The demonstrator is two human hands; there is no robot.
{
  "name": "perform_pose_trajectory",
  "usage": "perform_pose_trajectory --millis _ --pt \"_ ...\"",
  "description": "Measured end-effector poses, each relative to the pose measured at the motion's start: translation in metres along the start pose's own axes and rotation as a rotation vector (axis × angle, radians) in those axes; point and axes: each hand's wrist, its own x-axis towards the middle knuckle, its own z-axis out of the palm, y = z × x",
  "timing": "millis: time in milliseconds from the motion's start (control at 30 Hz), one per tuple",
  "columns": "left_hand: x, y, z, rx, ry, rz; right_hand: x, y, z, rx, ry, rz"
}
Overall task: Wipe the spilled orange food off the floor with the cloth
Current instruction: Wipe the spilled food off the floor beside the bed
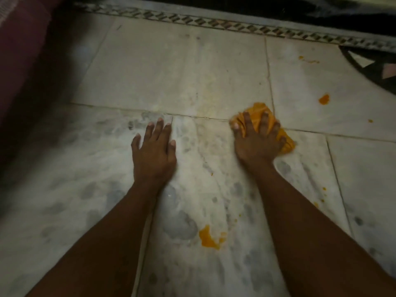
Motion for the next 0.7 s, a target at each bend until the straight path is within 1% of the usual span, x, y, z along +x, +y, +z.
perform_pose_trajectory --millis 33,100,133,167,200,267,333,367,433,500,533,567,600,667,700 --pt "0.002 -0.001 0.002 -0.016 0.009 0.006 -0.002 -0.013 0.009 0.003 0.009 -0.061" --pt "-0.003 0.001 0.001 -0.086 0.041 -0.009 -0.036 -0.018 0.024 -0.037 0.047 -0.302" --pt "-0.011 0.001 -0.003 -0.143 0.063 -0.028 -0.062 -0.010 0.027 -0.047 0.057 -0.437" --pt "-0.024 0.002 -0.008 -0.196 0.072 -0.039 -0.089 0.006 0.027 -0.055 0.064 -0.526" --pt "-0.044 0.002 -0.012 -0.201 0.064 -0.029 -0.111 0.029 0.027 -0.062 0.070 -0.558" --pt "-0.109 -0.008 -0.022 -0.116 0.023 -0.017 -0.134 0.066 0.012 -0.065 0.033 -0.523" --pt "-0.181 -0.021 -0.034 0.007 -0.049 -0.029 -0.124 0.079 -0.001 -0.084 -0.009 -0.411" --pt "-0.206 -0.027 -0.040 0.047 -0.059 -0.056 -0.116 0.072 -0.003 -0.091 0.002 -0.356" --pt "-0.222 -0.039 -0.046 0.071 -0.038 -0.111 -0.099 0.042 0.002 -0.066 0.064 -0.277" --pt "-0.214 -0.043 -0.042 0.084 -0.025 -0.097 -0.089 0.009 0.014 0.000 0.073 -0.243" --pt "-0.210 -0.045 -0.039 0.096 -0.022 -0.079 -0.092 -0.003 0.022 0.006 0.068 -0.259" --pt "-0.212 -0.047 -0.035 0.093 0.000 -0.102 -0.101 -0.016 0.032 -0.007 0.075 -0.353" --pt "-0.214 -0.049 -0.034 0.096 0.007 -0.119 -0.116 -0.020 0.039 -0.016 0.117 -0.462" --pt "-0.222 -0.048 -0.033 0.094 0.006 -0.126 -0.152 0.004 0.037 -0.040 0.135 -0.735" --pt "-0.225 -0.047 -0.034 0.091 0.005 -0.128 -0.165 0.025 0.032 -0.056 0.102 -0.823"
